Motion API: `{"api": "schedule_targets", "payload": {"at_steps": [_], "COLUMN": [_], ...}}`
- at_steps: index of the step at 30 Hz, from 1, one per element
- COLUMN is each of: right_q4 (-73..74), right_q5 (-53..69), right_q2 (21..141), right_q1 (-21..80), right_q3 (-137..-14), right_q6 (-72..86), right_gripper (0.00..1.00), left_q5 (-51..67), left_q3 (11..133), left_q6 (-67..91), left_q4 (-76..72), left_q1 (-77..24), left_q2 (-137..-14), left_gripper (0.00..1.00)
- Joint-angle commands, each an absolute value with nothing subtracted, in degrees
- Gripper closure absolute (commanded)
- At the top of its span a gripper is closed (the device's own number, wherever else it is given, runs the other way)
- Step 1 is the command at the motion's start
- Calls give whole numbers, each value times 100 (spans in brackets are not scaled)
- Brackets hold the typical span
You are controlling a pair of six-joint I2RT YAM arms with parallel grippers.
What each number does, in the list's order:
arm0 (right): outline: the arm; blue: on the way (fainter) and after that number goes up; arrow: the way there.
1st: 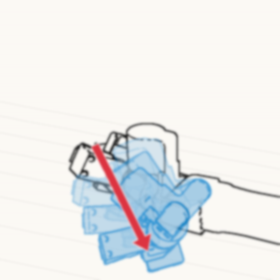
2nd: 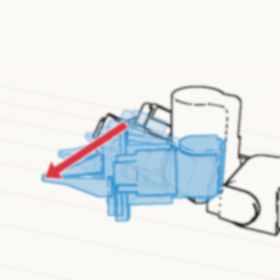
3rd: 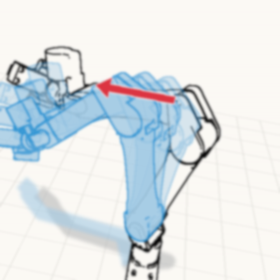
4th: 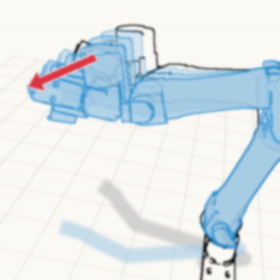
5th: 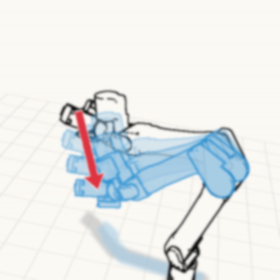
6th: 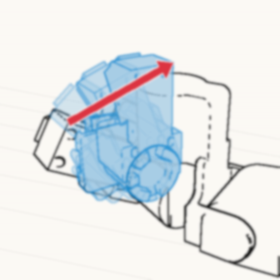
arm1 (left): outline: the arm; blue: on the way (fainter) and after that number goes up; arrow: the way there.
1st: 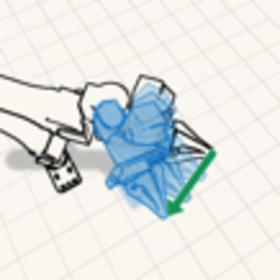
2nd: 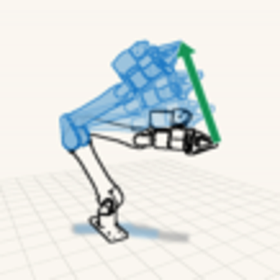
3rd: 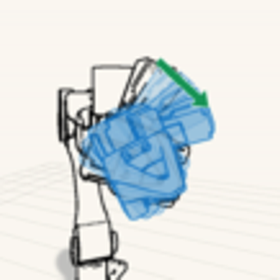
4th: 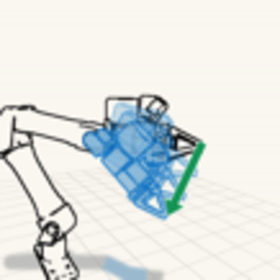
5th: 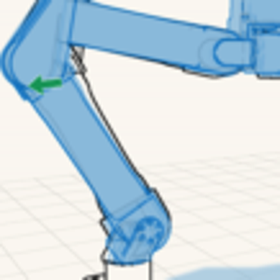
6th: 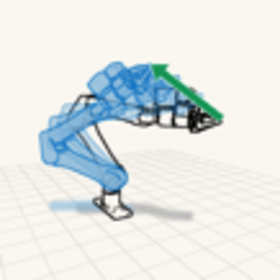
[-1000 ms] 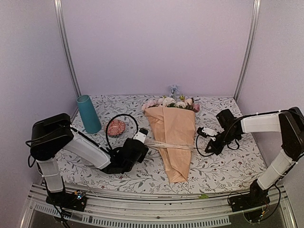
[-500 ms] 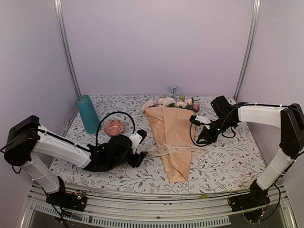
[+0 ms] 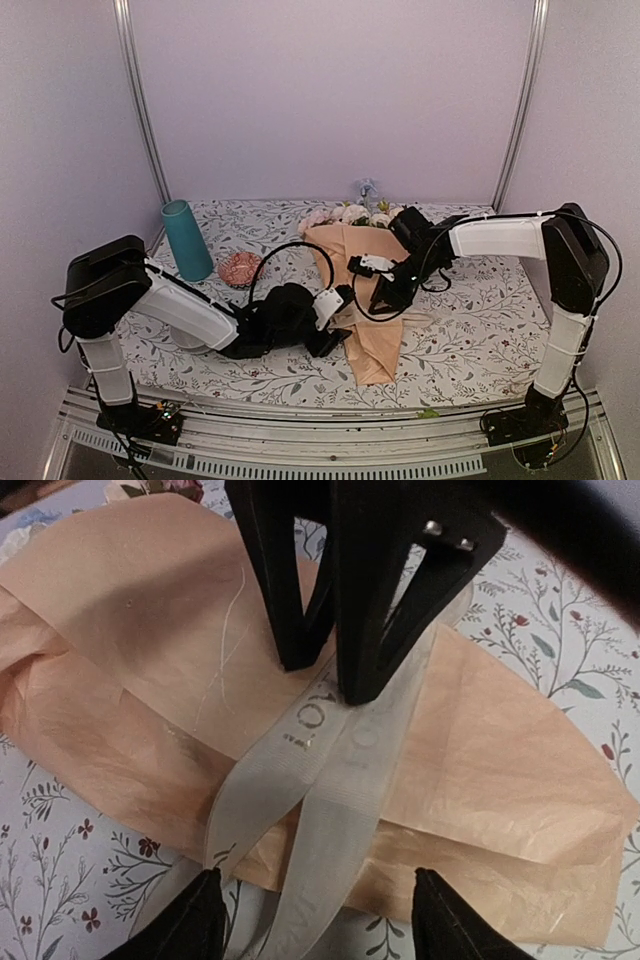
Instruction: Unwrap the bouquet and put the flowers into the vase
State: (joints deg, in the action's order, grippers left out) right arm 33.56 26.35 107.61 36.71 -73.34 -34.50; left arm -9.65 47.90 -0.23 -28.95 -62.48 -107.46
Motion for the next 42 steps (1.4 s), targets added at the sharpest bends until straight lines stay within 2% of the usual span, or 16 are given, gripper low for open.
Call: {"api": "schedule_targets", "payload": {"at_steps": [1, 3, 4, 14, 17, 21, 26, 30, 31, 33, 36, 39, 42], "right_q4": [3452, 3508, 3512, 3784, 3791, 3615, 3232, 3126, 3129, 3284, 3719, 3978, 3931], "right_q5": [2825, 2794, 2723, 2995, 3123, 3112, 2305, 1673, 1571, 1623, 2363, 3021, 3147], "right_q2": [11139, 11195, 11169, 9641, 9166, 8584, 7947, 7820, 7808, 7830, 7844, 8024, 8402], "right_q1": [3798, 3798, 3793, 3059, 2568, 1706, 561, 101, 85, 80, 111, 432, 1116], "right_q3": [-7717, -7804, -7812, -7803, -7467, -6599, -5453, -4806, -4696, -4695, -5185, -5726, -6155], "right_q6": [-3356, -3340, -3360, -3236, -3103, -3003, -2920, -2865, -2899, -3012, -3355, -3619, -3701], "right_gripper": [77, 97, 100, 100, 100, 100, 100, 100, 94, 72, 56, 54, 54], "left_q5": [-1057, -1280, -1370, -2082, -2592, -3080, -3424, -3562, -3509, -3297, -2411, -1592, -931], "left_q3": [4801, 4774, 4773, 5157, 5243, 5076, 4578, 4045, 3890, 3636, 3452, 3421, 3413], "left_q6": [-184, -248, -310, -787, -741, -588, -110, 605, 757, 968, 902, 694, 528], "left_q4": [-3427, -3556, -3618, -3980, -4024, -4051, -3583, -3018, -2959, -2870, -2814, -2879, -3072], "left_q1": [-6323, -6325, -6322, -6297, -6237, -6117, -6037, -6026, -6021, -6029, -6036, -6075, -6103], "left_q2": [-10907, -10987, -11025, -11682, -11813, -11587, -10860, -10269, -10122, -9867, -9540, -9315, -9251], "left_gripper": [35, 33, 32, 31, 37, 52, 58, 64, 65, 64, 55, 51, 50]}}
